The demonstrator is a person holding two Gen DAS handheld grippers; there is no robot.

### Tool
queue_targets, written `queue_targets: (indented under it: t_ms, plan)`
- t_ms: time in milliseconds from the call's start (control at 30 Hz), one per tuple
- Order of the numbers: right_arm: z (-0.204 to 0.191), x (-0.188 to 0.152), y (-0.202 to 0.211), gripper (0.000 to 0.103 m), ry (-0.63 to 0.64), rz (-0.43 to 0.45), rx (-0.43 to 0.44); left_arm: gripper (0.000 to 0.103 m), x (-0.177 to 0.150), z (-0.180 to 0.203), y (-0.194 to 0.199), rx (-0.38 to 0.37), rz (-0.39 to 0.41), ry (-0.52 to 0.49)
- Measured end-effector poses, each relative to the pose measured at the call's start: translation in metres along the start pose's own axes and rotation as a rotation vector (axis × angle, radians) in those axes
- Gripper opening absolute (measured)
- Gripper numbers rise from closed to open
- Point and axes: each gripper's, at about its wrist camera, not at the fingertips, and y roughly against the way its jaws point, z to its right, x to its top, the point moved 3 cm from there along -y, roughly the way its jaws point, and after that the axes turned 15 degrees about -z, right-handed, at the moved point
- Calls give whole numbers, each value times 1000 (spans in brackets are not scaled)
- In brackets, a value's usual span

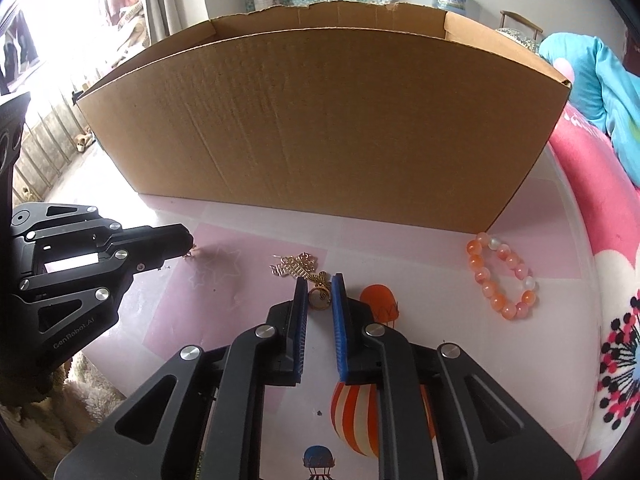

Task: Organize jewelry
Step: 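Close the right gripper on a gold ring beside the charms while the left gripper holds the charm, then carry the held ring and charm over the box with both grippers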

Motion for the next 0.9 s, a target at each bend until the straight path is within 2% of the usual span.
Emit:
queue_targets:
  t_ms: [300,333,600,767,867,900]
  plan:
    - [4,-6,19,12,-23,49,3,0,-2,3,17,9,36,-15]
    - [3,-8,20,9,-25,56,8,0,-3,3,21,1,45,-15]
    - [5,-12,46,9,-42,133,23,0,-4,-1,55,-17,126,-9]
    - [5,-16,49,9,-47,136,37,0,-4,0,64,5,142,-12]
    - [1,-19,42,17,-52,98,71,0,-4,2,59,-2,127,-11]
    - [2,-19,39,30,-55,90,70,0,-4,3,58,-5,125,-11]
